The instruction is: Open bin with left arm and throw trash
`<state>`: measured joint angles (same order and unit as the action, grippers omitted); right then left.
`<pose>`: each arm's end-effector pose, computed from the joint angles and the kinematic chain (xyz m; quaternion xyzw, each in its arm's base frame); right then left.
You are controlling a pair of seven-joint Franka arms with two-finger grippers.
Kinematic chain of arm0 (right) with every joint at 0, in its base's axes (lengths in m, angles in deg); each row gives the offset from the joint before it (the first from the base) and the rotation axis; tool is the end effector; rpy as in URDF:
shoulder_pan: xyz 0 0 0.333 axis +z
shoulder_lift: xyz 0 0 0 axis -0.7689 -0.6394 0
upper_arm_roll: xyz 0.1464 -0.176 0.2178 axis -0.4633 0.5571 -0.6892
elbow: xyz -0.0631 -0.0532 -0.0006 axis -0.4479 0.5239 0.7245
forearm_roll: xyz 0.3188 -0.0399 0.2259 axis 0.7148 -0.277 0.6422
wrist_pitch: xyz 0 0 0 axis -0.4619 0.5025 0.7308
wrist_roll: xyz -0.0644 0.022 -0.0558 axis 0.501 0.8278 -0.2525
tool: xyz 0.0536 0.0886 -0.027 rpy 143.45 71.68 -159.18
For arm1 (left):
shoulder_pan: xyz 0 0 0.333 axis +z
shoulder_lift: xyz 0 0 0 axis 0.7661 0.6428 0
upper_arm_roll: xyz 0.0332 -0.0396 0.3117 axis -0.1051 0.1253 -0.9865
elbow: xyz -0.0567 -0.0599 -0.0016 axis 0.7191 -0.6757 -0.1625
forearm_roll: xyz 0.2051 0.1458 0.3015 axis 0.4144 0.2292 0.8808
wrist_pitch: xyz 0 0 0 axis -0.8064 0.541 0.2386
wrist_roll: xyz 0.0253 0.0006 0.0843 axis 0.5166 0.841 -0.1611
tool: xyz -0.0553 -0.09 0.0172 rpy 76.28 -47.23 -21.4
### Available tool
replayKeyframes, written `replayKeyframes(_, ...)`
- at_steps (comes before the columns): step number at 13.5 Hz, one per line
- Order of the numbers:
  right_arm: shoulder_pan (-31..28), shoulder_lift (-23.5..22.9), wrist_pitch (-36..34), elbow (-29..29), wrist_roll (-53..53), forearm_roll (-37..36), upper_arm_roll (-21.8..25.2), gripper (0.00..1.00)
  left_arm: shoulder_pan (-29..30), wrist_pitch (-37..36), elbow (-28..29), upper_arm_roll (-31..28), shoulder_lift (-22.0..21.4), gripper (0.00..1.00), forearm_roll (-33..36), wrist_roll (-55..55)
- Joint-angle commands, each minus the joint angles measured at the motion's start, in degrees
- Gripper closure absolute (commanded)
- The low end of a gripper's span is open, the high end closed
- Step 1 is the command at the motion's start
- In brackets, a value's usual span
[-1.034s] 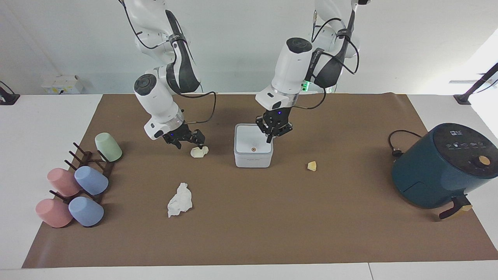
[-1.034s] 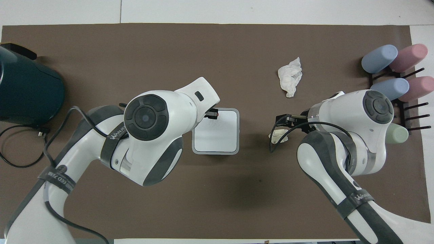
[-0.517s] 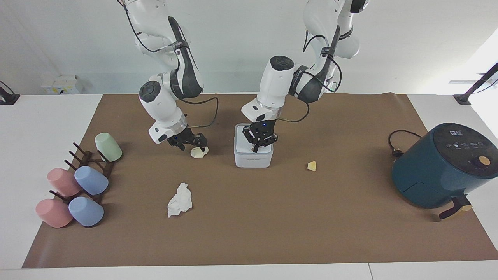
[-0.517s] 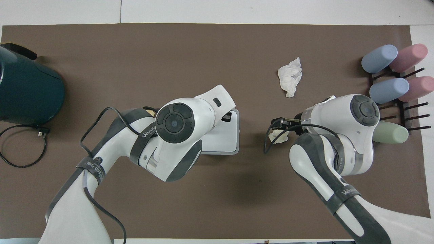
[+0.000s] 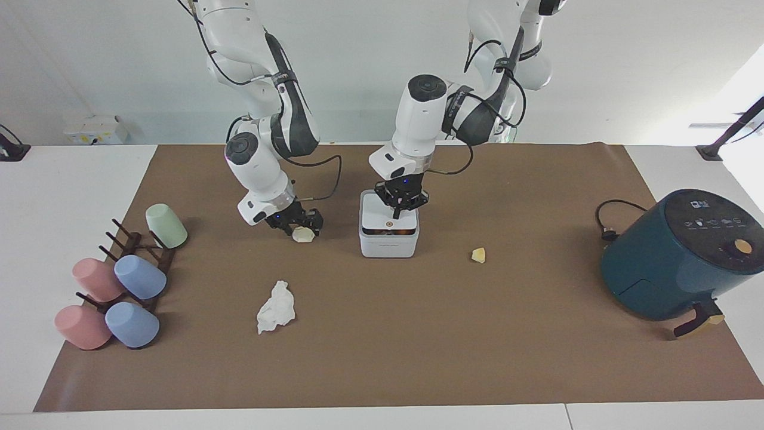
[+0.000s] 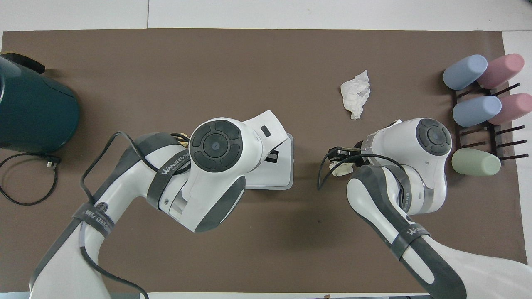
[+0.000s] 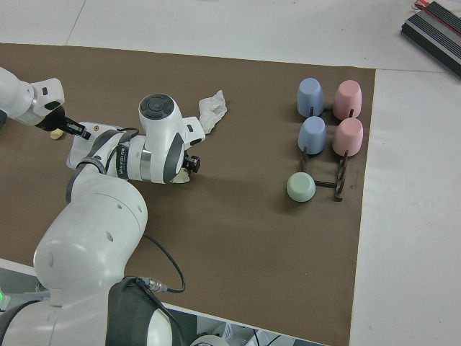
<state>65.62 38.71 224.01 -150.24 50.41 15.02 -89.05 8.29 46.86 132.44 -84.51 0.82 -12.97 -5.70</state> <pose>0.5189 0.1420 0.3086 -0.9916 0.0823 0.0250 0.0963 0.4698 -0.4052 0.4473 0.9872 -0.1473 0.0399 0.0473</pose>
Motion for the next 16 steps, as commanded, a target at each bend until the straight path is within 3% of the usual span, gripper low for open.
replayKeyframes(1, -0.5, 1.0, 0.5, -2.2, 0.1, 1.0, -0.1, 0.17, 2.6, -7.9, 1.6, -1.0, -4.7, 1.0, 0.4, -1.0)
replayKeyframes(3, -0.7, 1.1, 0.4, -2.6, 0.2, 1.0, -0.1, 0.21, 6.4, -11.2, 1.7, -1.0, -6.4, 1.0, 0.4, -1.1)
replayKeyframes(4, -0.5, 1.1, 0.4, -2.6, 0.3, 1.0, -0.1, 0.33, 8.7, -11.8, 1.8, -1.0, -6.9, 1.0, 0.4, -1.3)
replayKeyframes(6, -0.6, 1.1, 0.1, -2.5, 0.2, 1.0, -0.1, 0.71, 13.0, -12.7, 2.0, -1.0, -8.1, 1.0, 0.4, -4.0)
replayKeyframes(7, -0.6, 1.0, -0.2, -2.1, 0.2, 1.0, -0.1, 0.98, 15.2, -13.2, 2.0, -1.0, -8.8, 0.65, 0.4, -7.1)
replayKeyframes(8, -0.8, 0.9, -0.9, -1.6, 0.2, 1.0, -0.1, 1.0, 17.8, -13.6, 2.0, -1.0, -9.4, 0.37, 0.4, -10.7)
replayKeyframes(11, -1.6, 0.5, -8.3, 4.5, 0.2, 1.0, 0.0, 1.0, 23.8, -13.7, 1.9, -1.0, -10.9, 0.07, 0.4, -19.4)
replayKeyframes(14, -4.6, -0.8, -28.5, 22.3, 2.4, 0.8, 0.1, 1.0, 27.4, -14.6, 1.5, -1.0, -11.5, 0.01, 0.4, -23.2)
replayKeyframes(16, -3.4, -2.9, -34.6, 31.5, 10.6, 1.0, -0.1, 1.0, 27.7, -13.3, 2.1, -1.0, -11.4, 0.01, 0.4, -23.3)
